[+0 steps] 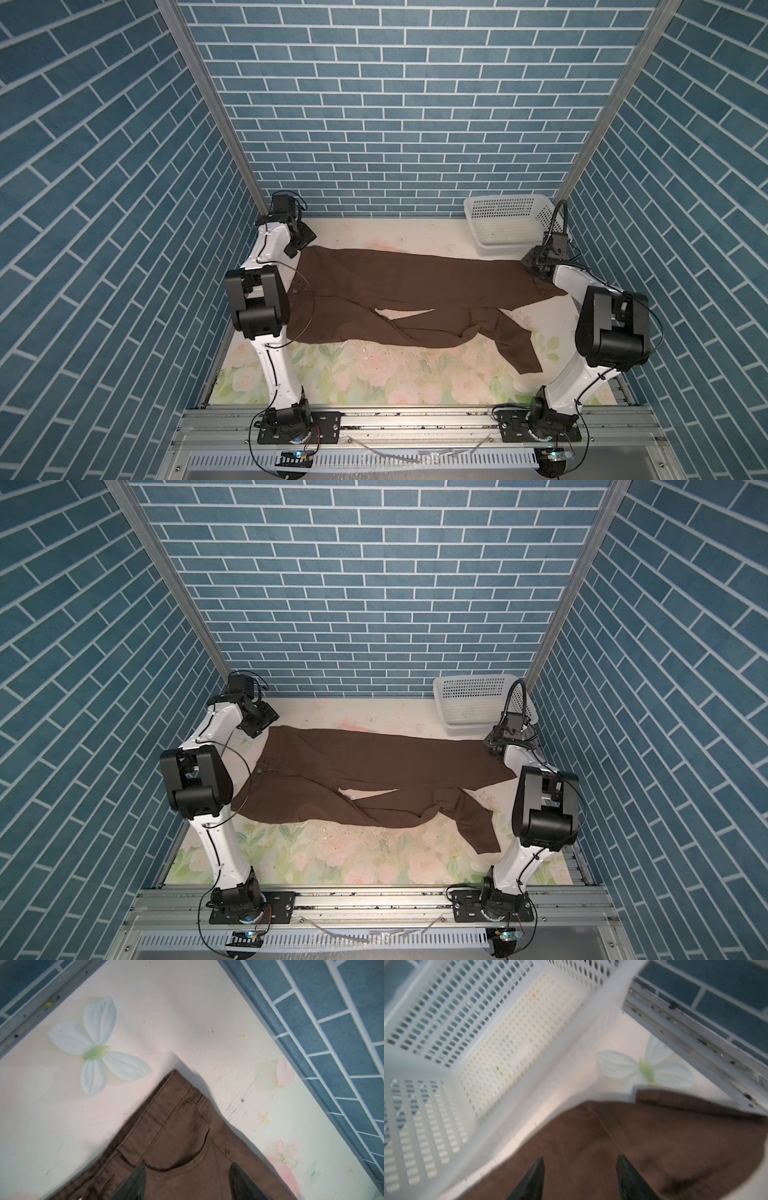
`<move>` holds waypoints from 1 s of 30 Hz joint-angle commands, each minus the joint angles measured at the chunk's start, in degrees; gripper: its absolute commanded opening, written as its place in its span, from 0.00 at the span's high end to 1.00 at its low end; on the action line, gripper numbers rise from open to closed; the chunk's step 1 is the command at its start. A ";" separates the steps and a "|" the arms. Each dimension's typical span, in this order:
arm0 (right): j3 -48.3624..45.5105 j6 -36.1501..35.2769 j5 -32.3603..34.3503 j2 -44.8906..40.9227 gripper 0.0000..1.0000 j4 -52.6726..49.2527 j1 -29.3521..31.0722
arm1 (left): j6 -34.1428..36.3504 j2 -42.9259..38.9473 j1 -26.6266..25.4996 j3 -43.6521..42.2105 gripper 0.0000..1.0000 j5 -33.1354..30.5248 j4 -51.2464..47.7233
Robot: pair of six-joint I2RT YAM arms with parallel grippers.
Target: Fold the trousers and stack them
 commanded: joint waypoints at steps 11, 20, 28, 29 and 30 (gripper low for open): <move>-18.63 -0.50 0.84 -30.33 0.30 -22.51 9.49 | -2.99 -41.17 -0.01 -43.51 0.44 -1.01 4.01; -24.98 3.73 -1.42 -42.51 0.22 -37.36 10.64 | -8.04 -47.91 -0.05 -62.63 0.34 -1.06 7.78; -31.04 8.06 -6.82 -43.77 0.26 -35.98 12.33 | -10.58 -42.43 -0.02 -69.74 0.35 1.82 19.20; -31.04 8.27 -6.45 -43.22 0.27 -35.12 12.56 | -10.34 -41.25 -0.01 -70.10 0.37 2.23 20.52; -30.83 8.49 -6.30 -42.39 0.28 -34.35 12.71 | -10.16 -40.13 -0.03 -70.38 0.38 2.45 21.51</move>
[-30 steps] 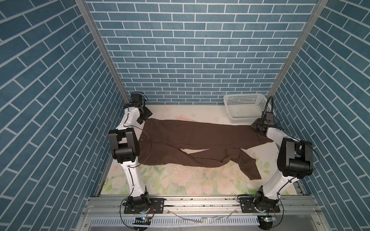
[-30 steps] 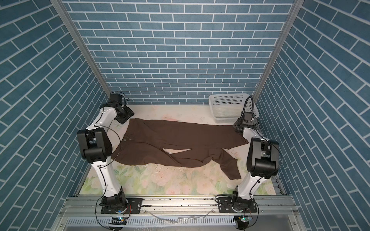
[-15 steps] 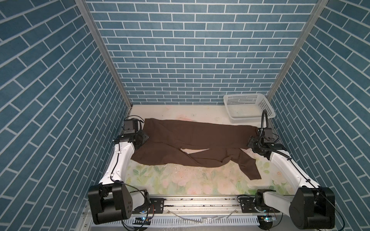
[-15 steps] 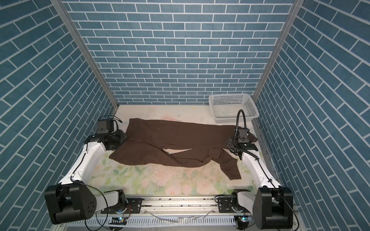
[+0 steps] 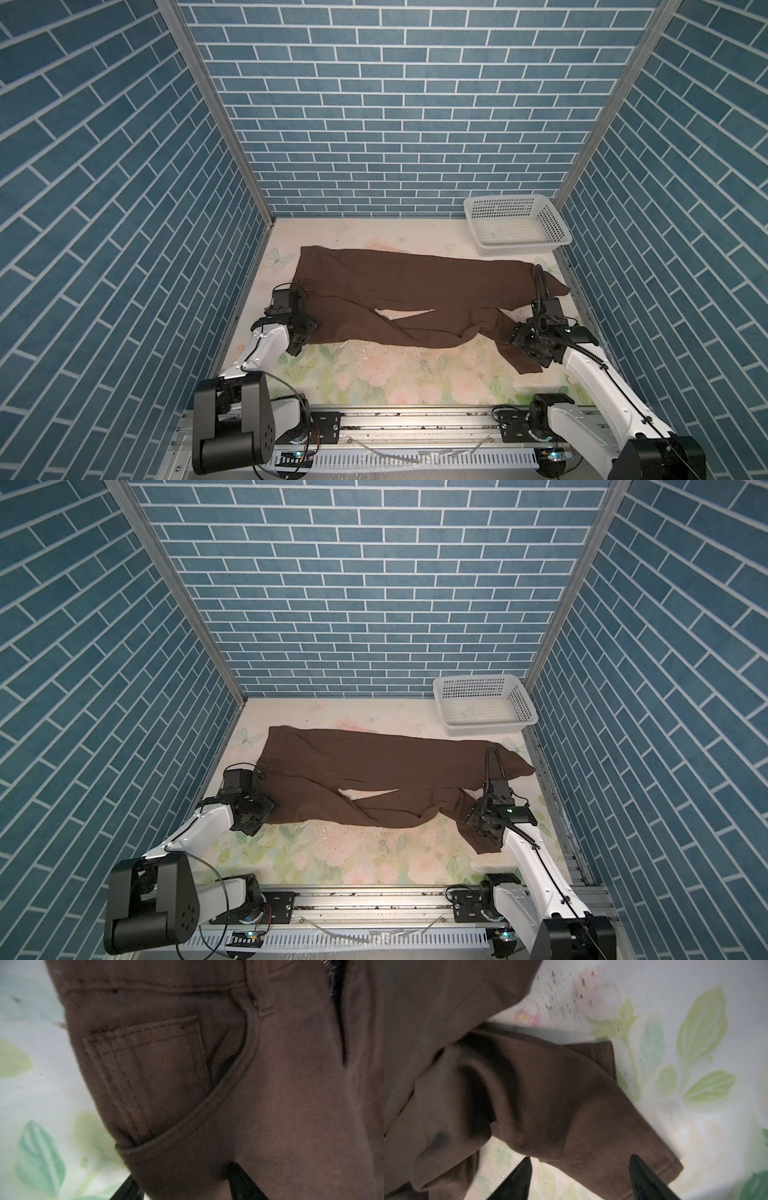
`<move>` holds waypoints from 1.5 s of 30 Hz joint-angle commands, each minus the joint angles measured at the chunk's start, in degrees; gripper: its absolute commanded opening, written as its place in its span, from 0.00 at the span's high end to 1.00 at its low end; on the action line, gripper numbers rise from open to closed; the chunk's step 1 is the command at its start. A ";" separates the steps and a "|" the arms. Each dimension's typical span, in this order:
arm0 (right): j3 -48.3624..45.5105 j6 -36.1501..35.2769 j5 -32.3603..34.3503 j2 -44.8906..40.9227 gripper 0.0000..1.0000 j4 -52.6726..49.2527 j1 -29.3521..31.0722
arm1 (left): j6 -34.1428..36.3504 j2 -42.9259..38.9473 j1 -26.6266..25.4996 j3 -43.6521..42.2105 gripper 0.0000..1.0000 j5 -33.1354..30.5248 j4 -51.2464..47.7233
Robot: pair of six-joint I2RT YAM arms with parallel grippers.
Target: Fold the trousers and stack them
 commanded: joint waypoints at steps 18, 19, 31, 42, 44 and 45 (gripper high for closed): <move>6.34 1.11 -5.65 24.62 1.00 14.93 3.21 | -0.76 8.24 0.54 0.45 1.00 6.17 11.07; 7.38 0.52 -5.66 24.50 1.00 14.15 2.78 | -0.32 7.37 0.73 0.91 1.00 5.84 9.94; 30.30 -6.85 -14.71 12.87 1.00 -8.79 -13.82 | 0.46 -9.43 2.47 3.44 1.00 -1.09 -0.58; 38.11 -5.10 -27.91 4.46 1.00 -21.61 -23.84 | 4.07 -19.21 8.62 8.87 1.00 -2.51 -10.60; 39.00 -4.73 -26.90 3.72 1.00 -21.90 -24.31 | 5.44 -19.58 10.20 11.44 1.00 -1.59 -11.95; 39.05 -4.31 -26.76 3.43 1.00 -21.48 -24.72 | 5.83 -19.61 10.85 12.03 1.00 -1.38 -12.40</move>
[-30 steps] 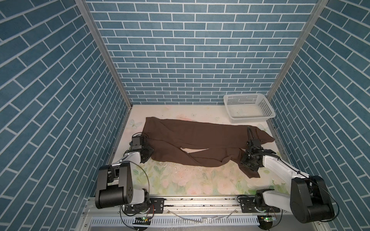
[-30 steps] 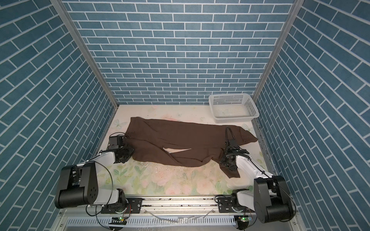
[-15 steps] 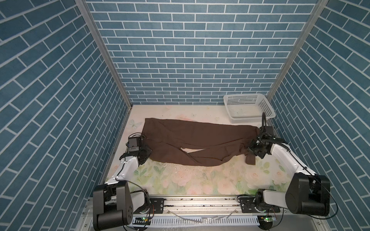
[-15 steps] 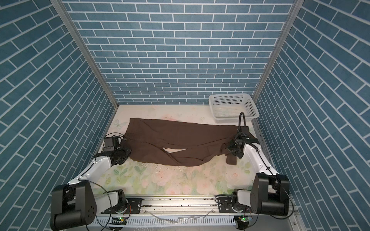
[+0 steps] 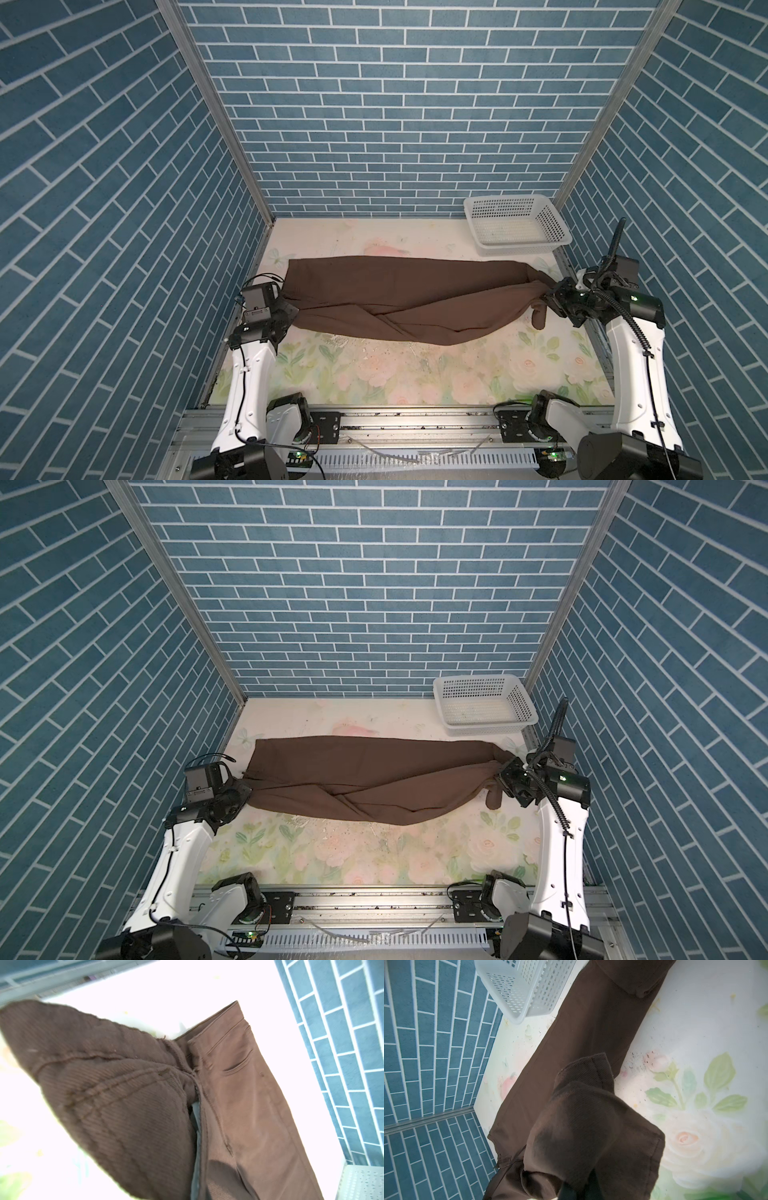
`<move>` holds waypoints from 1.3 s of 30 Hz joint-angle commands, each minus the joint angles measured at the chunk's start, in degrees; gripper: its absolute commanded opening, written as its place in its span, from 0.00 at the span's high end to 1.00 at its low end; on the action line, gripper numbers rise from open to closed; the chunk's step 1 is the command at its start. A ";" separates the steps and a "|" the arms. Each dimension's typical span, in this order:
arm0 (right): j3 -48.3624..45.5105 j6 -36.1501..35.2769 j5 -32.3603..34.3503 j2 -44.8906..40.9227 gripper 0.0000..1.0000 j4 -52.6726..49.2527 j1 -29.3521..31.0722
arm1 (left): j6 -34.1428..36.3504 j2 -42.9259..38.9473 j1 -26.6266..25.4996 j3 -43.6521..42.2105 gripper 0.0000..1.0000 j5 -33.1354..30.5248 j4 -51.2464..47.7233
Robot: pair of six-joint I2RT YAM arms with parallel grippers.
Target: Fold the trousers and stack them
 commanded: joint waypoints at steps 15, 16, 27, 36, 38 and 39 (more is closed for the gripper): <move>-8.06 -13.86 22.61 4.55 1.00 -5.50 -0.21 | 4.73 3.40 4.16 4.93 1.00 0.63 -2.47; -9.94 -13.01 20.27 5.89 1.00 -3.03 -0.16 | 4.91 3.56 4.19 5.29 1.00 0.74 -2.49; -0.75 -7.81 23.68 21.63 0.77 9.47 1.68 | 4.68 6.31 4.20 6.09 1.00 2.08 -0.56; 3.08 -12.59 35.75 29.06 0.74 11.01 9.86 | 4.94 8.37 4.20 6.49 1.00 4.63 0.18; 1.69 -12.47 40.78 26.88 0.72 8.71 16.38 | 4.39 7.90 4.20 5.03 1.00 4.21 1.21; 0.11 -11.17 41.96 25.47 0.63 7.14 18.92 | 4.00 7.98 4.23 4.63 1.00 4.40 1.84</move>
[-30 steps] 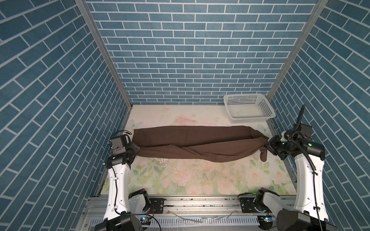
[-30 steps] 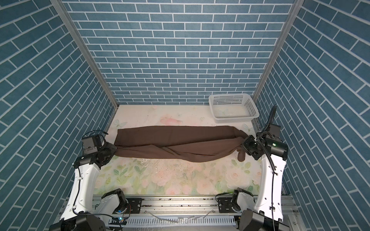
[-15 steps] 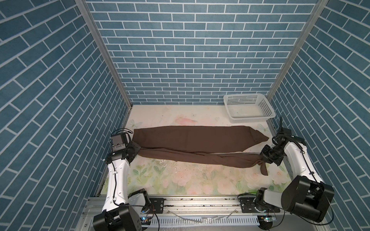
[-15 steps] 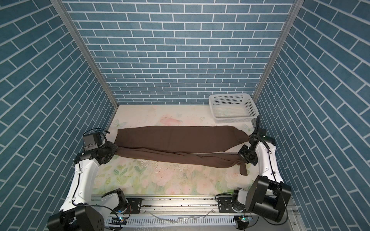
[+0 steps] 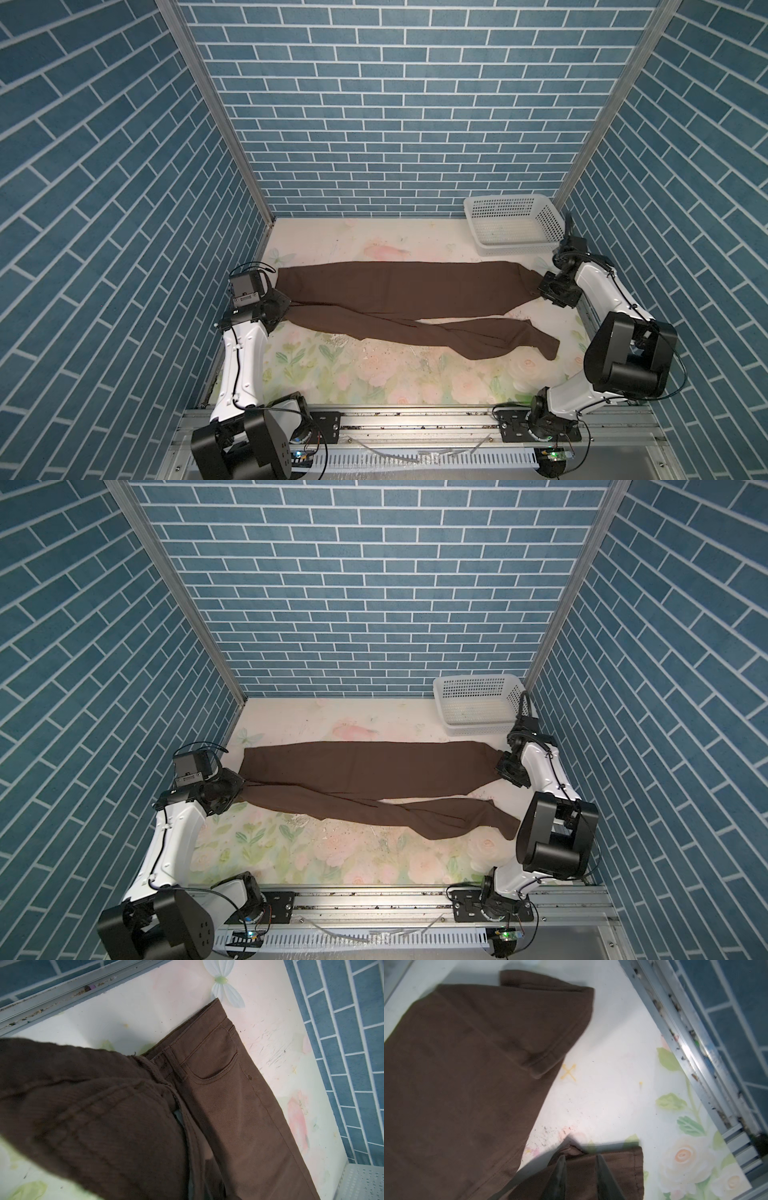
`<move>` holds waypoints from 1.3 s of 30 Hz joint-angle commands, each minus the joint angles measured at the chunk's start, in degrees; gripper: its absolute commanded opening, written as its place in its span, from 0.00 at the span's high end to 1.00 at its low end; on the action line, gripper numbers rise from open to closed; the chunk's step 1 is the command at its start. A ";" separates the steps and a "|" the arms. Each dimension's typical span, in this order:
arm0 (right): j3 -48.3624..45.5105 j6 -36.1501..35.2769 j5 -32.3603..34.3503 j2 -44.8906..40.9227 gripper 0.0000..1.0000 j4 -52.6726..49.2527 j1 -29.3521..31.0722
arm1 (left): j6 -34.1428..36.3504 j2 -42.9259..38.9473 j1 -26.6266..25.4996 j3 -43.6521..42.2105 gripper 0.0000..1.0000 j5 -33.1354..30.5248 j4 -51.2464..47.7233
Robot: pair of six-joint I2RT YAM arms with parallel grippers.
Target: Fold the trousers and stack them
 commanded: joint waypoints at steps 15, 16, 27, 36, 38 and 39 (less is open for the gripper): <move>-36.39 16.41 -6.84 -24.36 0.24 10.72 6.18 | -0.27 -1.60 0.40 -2.96 1.00 3.34 2.79; -37.38 16.90 -8.48 -22.95 0.31 14.14 5.38 | -0.26 -1.46 0.41 -3.21 1.00 3.72 2.72; -11.79 8.29 -11.40 -14.32 1.00 -1.46 -1.11 | 1.35 -2.19 0.47 -1.16 1.00 3.18 0.03; 7.15 5.51 -24.36 6.78 1.00 -4.86 -5.85 | 1.56 -3.03 0.47 0.50 1.00 2.86 -0.59; 6.08 5.56 -25.41 5.23 1.00 -5.22 -5.64 | 1.56 -3.93 0.48 0.14 1.00 1.82 -0.80; 4.64 4.96 -25.15 3.02 1.00 -5.40 -5.61 | 1.65 -4.28 0.50 0.00 1.00 1.38 -0.57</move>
